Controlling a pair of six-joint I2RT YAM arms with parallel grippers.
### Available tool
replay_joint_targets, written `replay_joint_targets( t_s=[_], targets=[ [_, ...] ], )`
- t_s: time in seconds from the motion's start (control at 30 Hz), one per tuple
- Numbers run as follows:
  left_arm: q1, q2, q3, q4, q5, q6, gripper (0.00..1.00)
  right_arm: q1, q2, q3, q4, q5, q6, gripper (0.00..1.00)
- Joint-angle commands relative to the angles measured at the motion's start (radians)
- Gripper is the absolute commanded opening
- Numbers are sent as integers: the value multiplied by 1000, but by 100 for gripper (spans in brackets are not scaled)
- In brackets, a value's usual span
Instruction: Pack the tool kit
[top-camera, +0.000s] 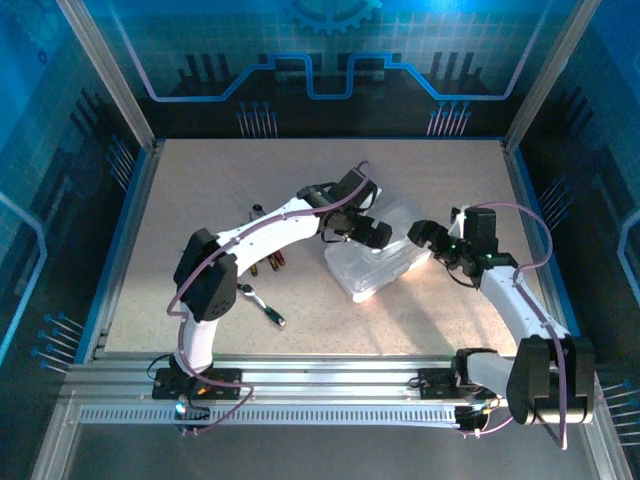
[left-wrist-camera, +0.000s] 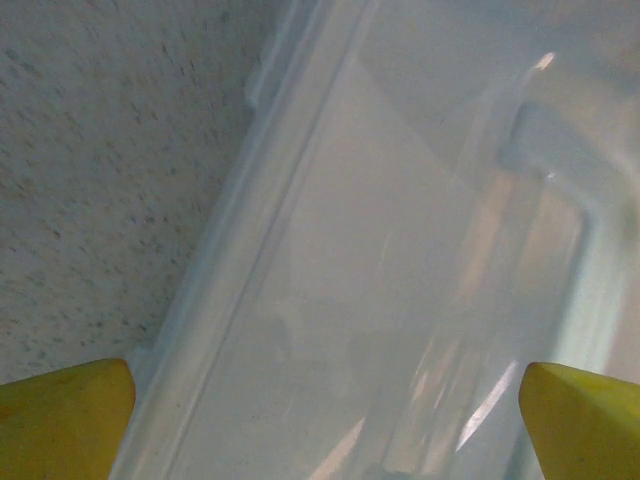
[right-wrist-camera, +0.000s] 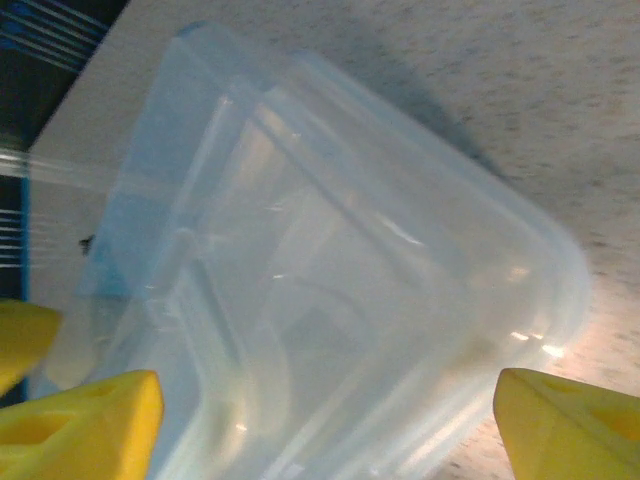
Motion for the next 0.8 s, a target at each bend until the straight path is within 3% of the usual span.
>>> replay_joint_targets(
  t_s=[0.0, 0.13, 0.33, 0.57, 0.77],
  targets=[
    [4, -20, -31, -5, 79, -14, 99, 30, 83, 50, 134, -105, 57, 85],
    [-3, -106, -162, 58, 117, -91, 99, 73, 233, 184, 189, -152, 69, 83],
    [-4, -187, -225, 30, 58, -141, 100, 126, 362, 323, 197, -196, 58, 81],
    [2, -110, -59, -149, -115, -147, 99, 52, 268, 260, 118, -141, 1, 81],
    [1, 4, 120, -272, -110, -179, 99, -13, 156, 140, 67, -113, -50, 84]
  ],
)
